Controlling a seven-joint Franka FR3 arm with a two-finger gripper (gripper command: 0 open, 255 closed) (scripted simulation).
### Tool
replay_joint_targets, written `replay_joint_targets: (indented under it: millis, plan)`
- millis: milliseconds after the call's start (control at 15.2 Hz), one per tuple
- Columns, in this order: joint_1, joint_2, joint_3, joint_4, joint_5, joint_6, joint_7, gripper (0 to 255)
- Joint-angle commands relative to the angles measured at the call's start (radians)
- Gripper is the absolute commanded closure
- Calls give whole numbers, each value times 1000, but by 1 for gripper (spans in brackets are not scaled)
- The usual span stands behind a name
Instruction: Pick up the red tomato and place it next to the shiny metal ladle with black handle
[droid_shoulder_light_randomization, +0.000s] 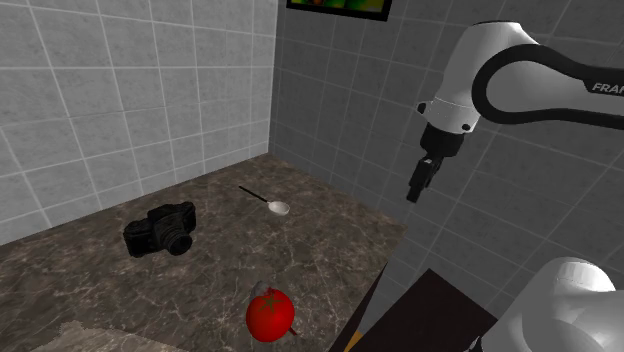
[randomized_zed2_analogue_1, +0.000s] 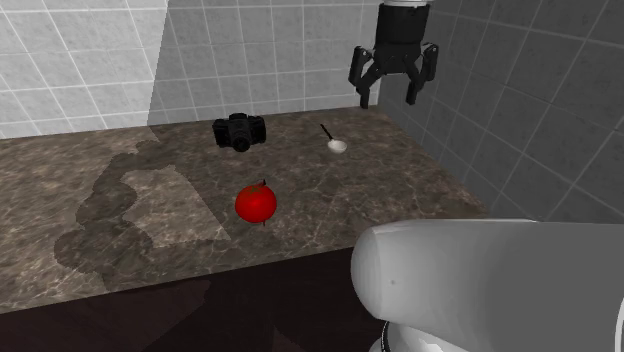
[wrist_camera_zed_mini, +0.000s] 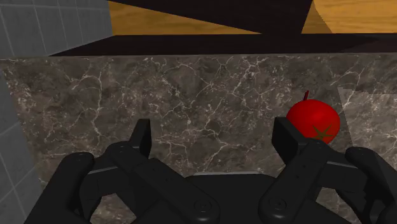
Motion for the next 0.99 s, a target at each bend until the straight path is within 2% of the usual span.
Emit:
replay_joint_targets:
  millis: [0, 462, 924]
  plan:
    - [0, 0, 0, 0, 0, 0, 0, 0]
    - [48, 117, 119, -61, 84, 182, 121, 0]
    - [82, 303, 241, -57, 136, 372, 242, 0]
